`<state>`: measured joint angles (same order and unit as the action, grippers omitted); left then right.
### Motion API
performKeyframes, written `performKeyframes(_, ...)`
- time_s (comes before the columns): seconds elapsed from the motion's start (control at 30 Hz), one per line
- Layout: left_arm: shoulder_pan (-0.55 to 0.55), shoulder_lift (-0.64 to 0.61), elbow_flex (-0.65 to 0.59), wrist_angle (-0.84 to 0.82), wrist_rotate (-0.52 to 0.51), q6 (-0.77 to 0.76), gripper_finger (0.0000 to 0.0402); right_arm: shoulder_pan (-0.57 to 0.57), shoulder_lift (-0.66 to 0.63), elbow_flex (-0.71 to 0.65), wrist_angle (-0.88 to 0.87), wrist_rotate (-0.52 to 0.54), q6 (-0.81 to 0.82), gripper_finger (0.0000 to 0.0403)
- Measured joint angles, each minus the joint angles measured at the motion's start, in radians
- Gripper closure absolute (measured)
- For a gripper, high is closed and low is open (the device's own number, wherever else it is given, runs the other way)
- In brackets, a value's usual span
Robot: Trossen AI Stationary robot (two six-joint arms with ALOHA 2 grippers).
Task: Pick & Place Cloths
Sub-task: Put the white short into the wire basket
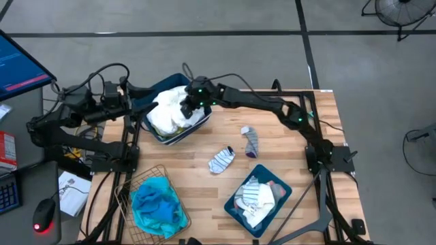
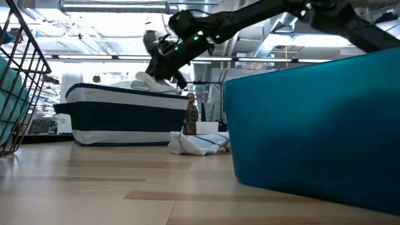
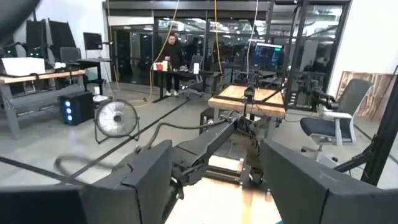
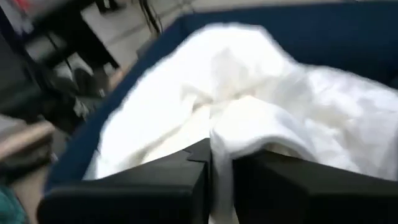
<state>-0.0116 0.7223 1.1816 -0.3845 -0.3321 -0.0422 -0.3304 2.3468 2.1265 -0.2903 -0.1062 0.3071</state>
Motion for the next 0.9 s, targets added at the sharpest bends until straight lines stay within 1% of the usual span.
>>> performKeyframes(0.1, 0.000, 0.000, 0.000, -0.004, 0.000, 0.000, 0.0176, 0.009, 0.056, 0.079, -0.052, 0.000, -0.066, 0.0360)
performKeyframes(0.23, 0.000, 0.000, 0.000, -0.004, 0.000, 0.000, 0.0176, 0.014, 0.073, 0.174, -0.130, 0.004, -0.164, 0.0326)
performKeyframes(0.33, 0.000, 0.000, 0.000, -0.005, 0.001, 0.000, 0.0176, 0.018, 0.058, 0.230, -0.200, 0.004, -0.257, 0.0286)
performKeyframes(0.5, 0.000, -0.001, 0.000, -0.006, 0.001, 0.010, 0.0176, 0.023, -0.064, 0.219, -0.226, 0.004, -0.384, 0.0196)
performKeyframes(0.6, 0.000, 0.006, 0.000, -0.029, -0.001, 0.011, 0.0176, 0.016, -0.119, 0.219, -0.273, 0.004, -0.393, 0.0143)
performKeyframes(0.7, 0.000, 0.023, 0.000, -0.076, -0.032, 0.011, 0.0176, 0.006, -0.162, 0.216, -0.320, 0.014, -0.385, 0.0107)
performKeyframes(0.8, 0.000, 0.050, 0.000, -0.120, -0.060, 0.011, 0.0176, -0.001, -0.189, 0.219, -0.279, 0.047, -0.382, 0.0091)
performKeyframes(0.9, 0.000, 0.085, 0.000, -0.136, -0.064, 0.011, 0.0176, -0.007, -0.192, 0.219, -0.316, 0.058, -0.325, 0.0089)
